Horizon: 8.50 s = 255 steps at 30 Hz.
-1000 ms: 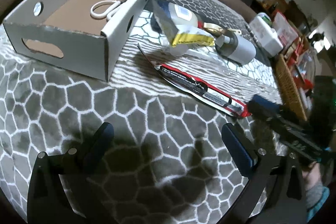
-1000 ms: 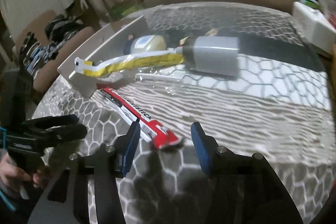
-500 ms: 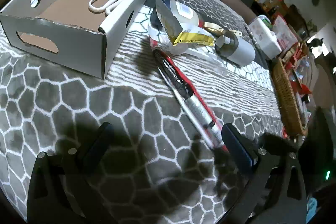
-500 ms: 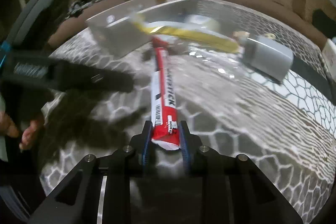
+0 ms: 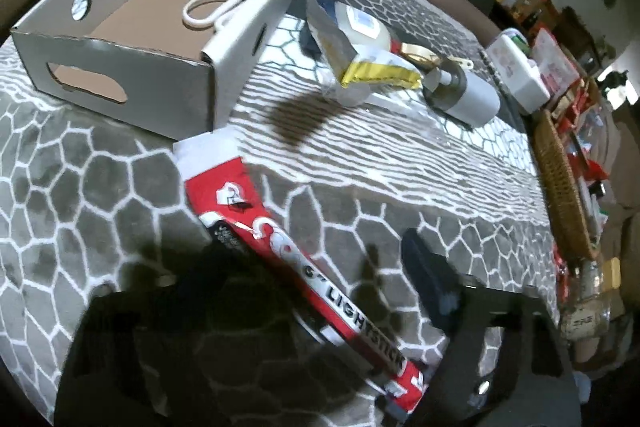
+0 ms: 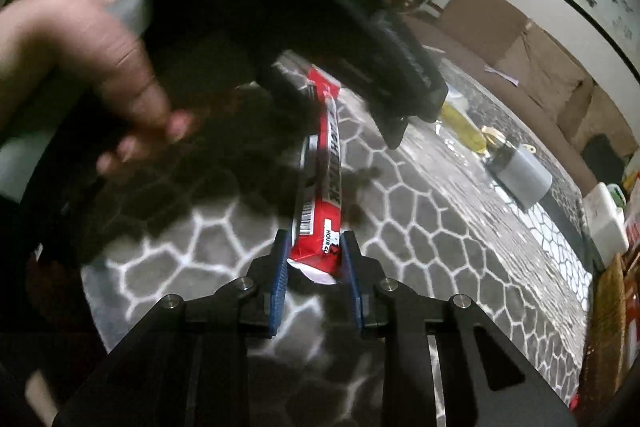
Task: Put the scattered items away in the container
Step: 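Lift the lightstick packet with the right gripper and carry it over the box, then lower the lightstick packet into the box and open the right gripper, then move the left tool toward the yellow-and-white tube beside the box, then close the left gripper on the yellow lightstick tube end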
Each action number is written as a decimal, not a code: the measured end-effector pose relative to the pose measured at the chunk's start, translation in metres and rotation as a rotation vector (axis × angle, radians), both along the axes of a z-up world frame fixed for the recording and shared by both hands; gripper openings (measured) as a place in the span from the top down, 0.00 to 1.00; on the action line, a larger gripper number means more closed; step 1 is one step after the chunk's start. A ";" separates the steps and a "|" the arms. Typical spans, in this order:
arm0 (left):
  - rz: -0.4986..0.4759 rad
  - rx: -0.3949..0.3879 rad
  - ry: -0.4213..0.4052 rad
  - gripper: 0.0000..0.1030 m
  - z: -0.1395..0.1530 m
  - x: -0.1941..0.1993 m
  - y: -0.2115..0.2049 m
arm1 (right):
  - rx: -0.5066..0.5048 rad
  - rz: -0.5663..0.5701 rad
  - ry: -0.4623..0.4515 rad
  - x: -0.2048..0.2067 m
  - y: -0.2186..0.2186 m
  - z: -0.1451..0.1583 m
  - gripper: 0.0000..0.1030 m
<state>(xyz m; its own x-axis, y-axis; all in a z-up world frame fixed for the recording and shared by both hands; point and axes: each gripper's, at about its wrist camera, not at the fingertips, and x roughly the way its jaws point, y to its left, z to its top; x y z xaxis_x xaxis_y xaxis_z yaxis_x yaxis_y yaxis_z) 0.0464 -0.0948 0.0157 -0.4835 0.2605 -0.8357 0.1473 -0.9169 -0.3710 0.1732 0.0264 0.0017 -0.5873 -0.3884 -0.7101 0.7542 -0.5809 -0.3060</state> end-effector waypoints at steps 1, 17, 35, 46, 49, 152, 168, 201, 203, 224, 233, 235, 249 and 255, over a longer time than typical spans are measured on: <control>0.009 0.017 -0.002 0.51 -0.001 0.000 -0.004 | 0.012 0.009 0.012 0.001 -0.002 -0.001 0.76; 0.007 0.197 -0.019 0.81 -0.010 -0.001 -0.016 | -0.320 -0.157 -0.472 -0.068 0.035 0.003 0.55; -0.063 0.378 0.060 0.81 0.028 0.005 -0.017 | -0.365 -0.119 -0.408 -0.057 0.008 0.050 0.80; -0.057 0.311 0.131 0.81 0.114 -0.022 -0.067 | -0.499 -0.114 -0.425 -0.092 -0.044 0.123 0.81; -0.059 0.246 0.127 0.81 0.133 -0.048 -0.089 | -0.575 -0.150 -0.489 -0.121 -0.067 0.132 0.81; -0.207 -0.006 0.123 0.06 0.098 -0.042 -0.044 | -0.796 -0.671 -0.784 -0.192 0.071 0.101 0.07; 0.028 0.102 0.132 0.08 0.048 -0.040 0.000 | -0.941 -0.668 -0.872 -0.176 0.163 0.042 0.06; 0.487 0.198 0.076 0.14 -0.015 -0.086 -0.014 | -0.770 -0.554 -0.549 -0.183 0.156 0.067 0.00; 0.498 0.184 0.064 0.24 -0.016 -0.088 -0.015 | -0.765 -0.548 -0.546 -0.182 0.154 0.068 0.00; 0.157 0.113 0.172 0.85 0.030 -0.053 0.038 | -0.838 -0.531 -0.650 -0.185 0.153 0.062 0.00; -0.198 -0.132 0.135 0.87 0.011 -0.016 0.117 | -0.888 -0.618 -0.746 -0.193 0.174 0.052 0.00; -0.270 -0.180 0.154 0.87 0.009 -0.006 0.132 | -0.858 -0.617 -0.736 -0.193 0.173 0.054 0.00; -0.167 -0.051 0.115 0.40 0.015 -0.005 0.097 | -0.686 -0.633 -0.679 -0.199 0.164 0.051 0.37; -0.239 -0.057 0.098 0.40 0.008 -0.008 0.116 | -0.631 -0.603 -0.732 -0.215 0.143 0.036 0.38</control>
